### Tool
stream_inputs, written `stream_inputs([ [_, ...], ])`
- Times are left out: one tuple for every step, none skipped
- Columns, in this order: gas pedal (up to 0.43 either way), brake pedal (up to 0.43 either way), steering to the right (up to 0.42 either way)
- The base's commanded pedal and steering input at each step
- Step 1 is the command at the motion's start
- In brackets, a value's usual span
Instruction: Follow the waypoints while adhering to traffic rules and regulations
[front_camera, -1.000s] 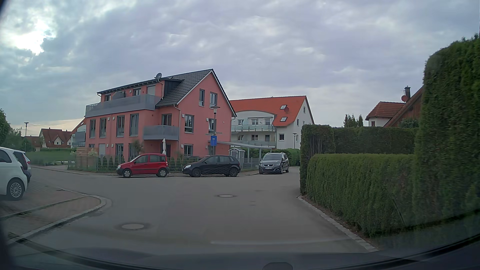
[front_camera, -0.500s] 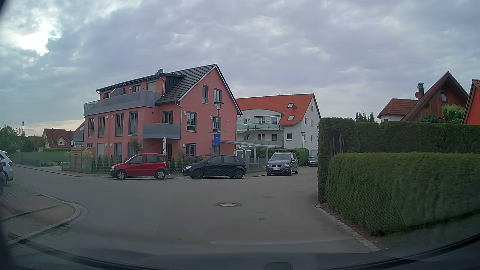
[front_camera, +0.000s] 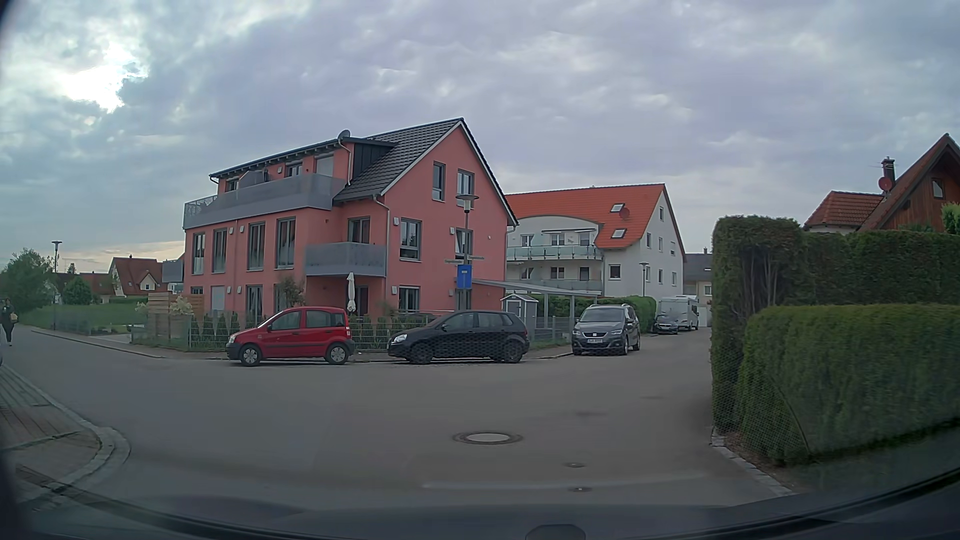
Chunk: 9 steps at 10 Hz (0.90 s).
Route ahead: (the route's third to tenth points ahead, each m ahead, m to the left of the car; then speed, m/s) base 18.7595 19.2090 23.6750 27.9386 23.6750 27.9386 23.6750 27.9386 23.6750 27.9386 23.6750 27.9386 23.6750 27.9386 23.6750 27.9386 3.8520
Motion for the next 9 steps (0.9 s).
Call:
stream_inputs([
  [0.079,0.000,-0.194],
  [0.079,0.000,-0.208],
  [0.079,0.000,-0.218],
  [0.067,0.000,-0.228],
  [0.067,0.000,-0.237],
  [0.067,0.000,-0.249],
  [0.079,0.000,-0.263],
  [0.079,0.000,-0.276],
  [0.079,0.000,-0.291],
])
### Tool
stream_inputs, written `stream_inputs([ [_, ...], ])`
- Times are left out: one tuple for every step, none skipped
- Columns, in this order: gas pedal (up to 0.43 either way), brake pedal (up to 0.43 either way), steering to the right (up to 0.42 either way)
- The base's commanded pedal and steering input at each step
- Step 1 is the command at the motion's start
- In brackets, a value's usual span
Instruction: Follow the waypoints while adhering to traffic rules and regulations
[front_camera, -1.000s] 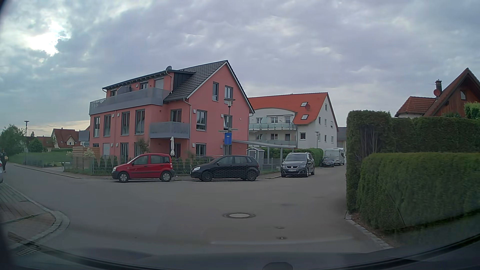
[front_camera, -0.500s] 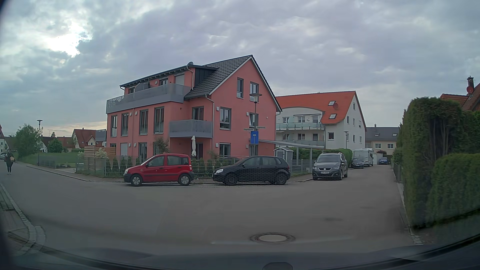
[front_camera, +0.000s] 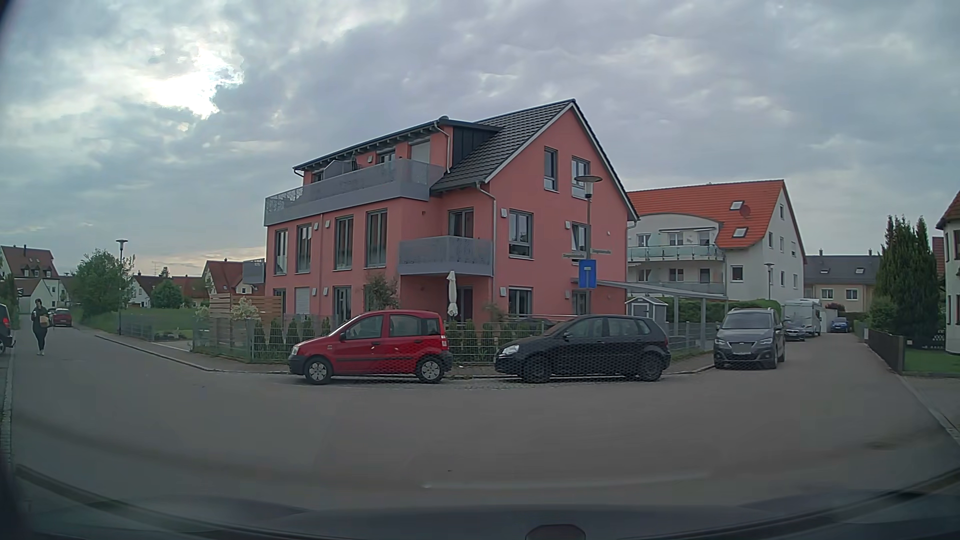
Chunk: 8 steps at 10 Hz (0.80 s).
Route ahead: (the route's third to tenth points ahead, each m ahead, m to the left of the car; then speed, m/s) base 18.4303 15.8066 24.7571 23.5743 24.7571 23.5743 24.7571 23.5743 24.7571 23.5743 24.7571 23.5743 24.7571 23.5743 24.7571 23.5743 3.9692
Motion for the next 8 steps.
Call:
stream_inputs([
  [0.079,0.000,-0.303],
  [0.079,0.000,-0.311],
  [0.087,0.000,-0.320],
  [0.087,0.000,-0.326],
  [0.087,0.000,-0.331],
  [0.087,0.000,-0.334],
  [0.087,0.000,-0.336],
  [0.087,0.000,-0.340],
])
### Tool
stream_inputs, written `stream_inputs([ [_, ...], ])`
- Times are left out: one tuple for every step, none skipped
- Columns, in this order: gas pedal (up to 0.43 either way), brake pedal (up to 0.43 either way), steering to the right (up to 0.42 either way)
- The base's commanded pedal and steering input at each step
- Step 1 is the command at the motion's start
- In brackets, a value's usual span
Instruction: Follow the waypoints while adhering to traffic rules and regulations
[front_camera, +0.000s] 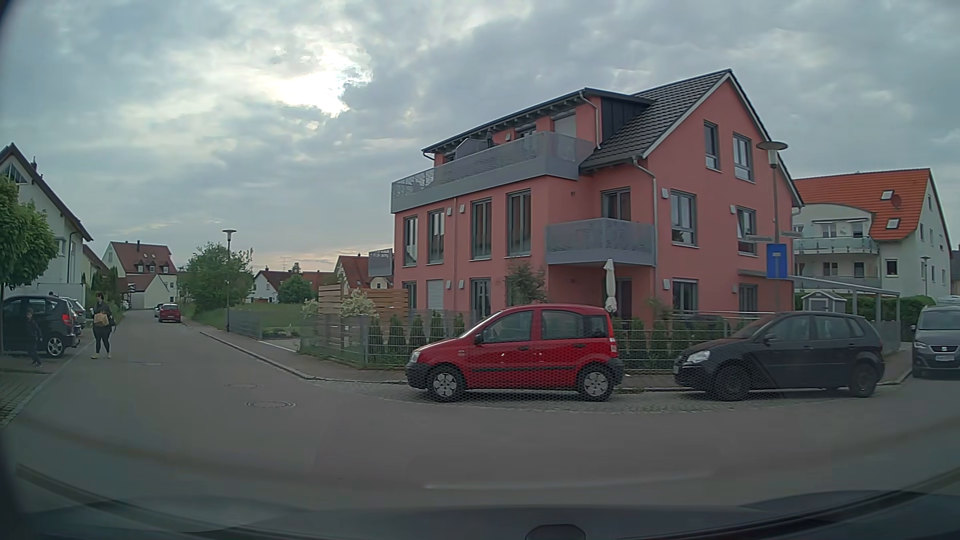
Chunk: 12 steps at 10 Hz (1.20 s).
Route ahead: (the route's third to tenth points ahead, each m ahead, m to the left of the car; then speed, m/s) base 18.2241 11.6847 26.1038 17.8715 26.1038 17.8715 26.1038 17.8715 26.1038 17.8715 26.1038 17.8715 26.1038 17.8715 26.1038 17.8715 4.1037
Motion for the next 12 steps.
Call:
stream_inputs([
  [0.087,0.000,-0.345],
  [0.087,0.000,-0.349],
  [0.087,0.000,-0.353],
  [0.087,0.000,-0.353],
  [0.087,0.000,-0.353],
  [0.087,0.000,-0.353],
  [0.087,0.000,-0.352],
  [0.087,0.000,-0.351],
  [0.087,0.000,-0.346],
  [0.087,0.000,-0.329],
  [0.087,0.000,-0.301],
  [0.087,0.000,-0.272],
])
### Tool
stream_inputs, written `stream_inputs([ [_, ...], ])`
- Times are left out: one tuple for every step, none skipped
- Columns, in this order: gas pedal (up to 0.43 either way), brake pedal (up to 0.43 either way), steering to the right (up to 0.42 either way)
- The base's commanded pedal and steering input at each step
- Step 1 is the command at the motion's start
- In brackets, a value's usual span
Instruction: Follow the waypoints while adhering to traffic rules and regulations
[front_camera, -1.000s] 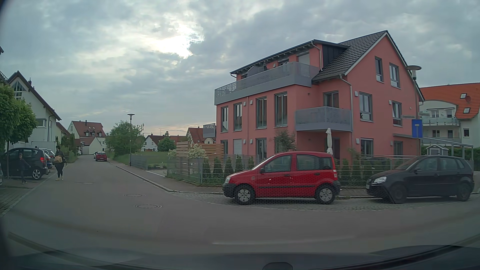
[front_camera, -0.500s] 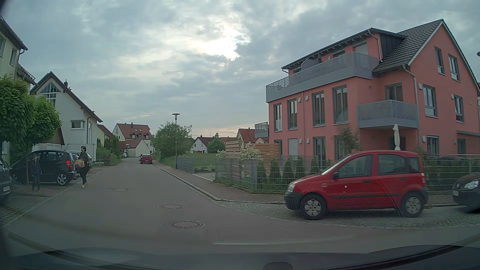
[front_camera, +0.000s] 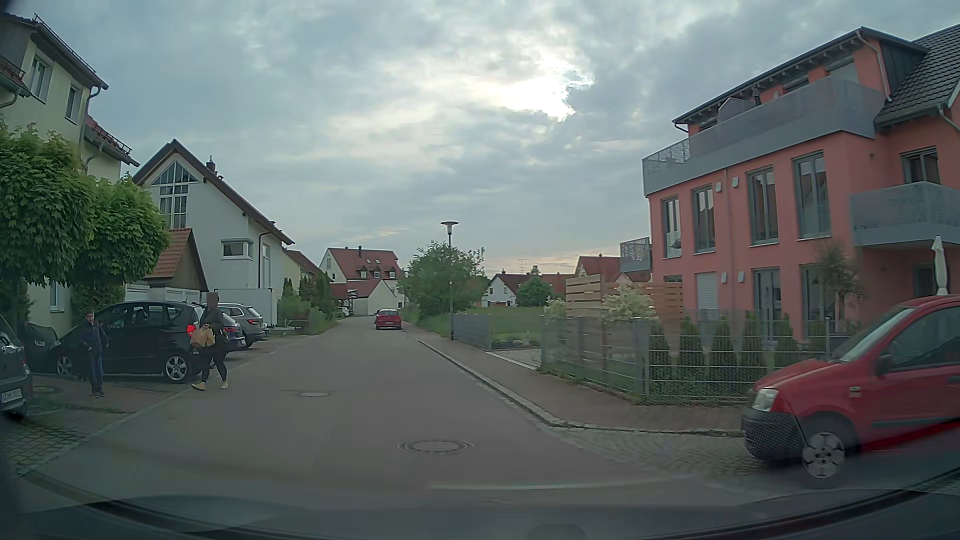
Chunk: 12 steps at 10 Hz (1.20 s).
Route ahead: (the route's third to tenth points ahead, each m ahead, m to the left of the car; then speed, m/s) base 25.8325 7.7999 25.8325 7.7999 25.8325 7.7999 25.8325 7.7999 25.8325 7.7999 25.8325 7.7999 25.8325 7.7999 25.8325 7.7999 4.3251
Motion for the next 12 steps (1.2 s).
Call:
stream_inputs([
  [0.087,0.000,-0.229],
  [0.087,0.000,-0.193],
  [0.087,0.000,-0.166],
  [0.087,0.000,-0.143],
  [0.087,0.000,-0.119],
  [0.087,0.000,-0.099],
  [0.087,0.000,-0.083],
  [0.087,0.000,-0.069],
  [0.087,0.000,-0.061],
  [0.087,0.000,-0.055],
  [0.087,0.000,-0.050],
  [0.087,0.000,-0.047],
])
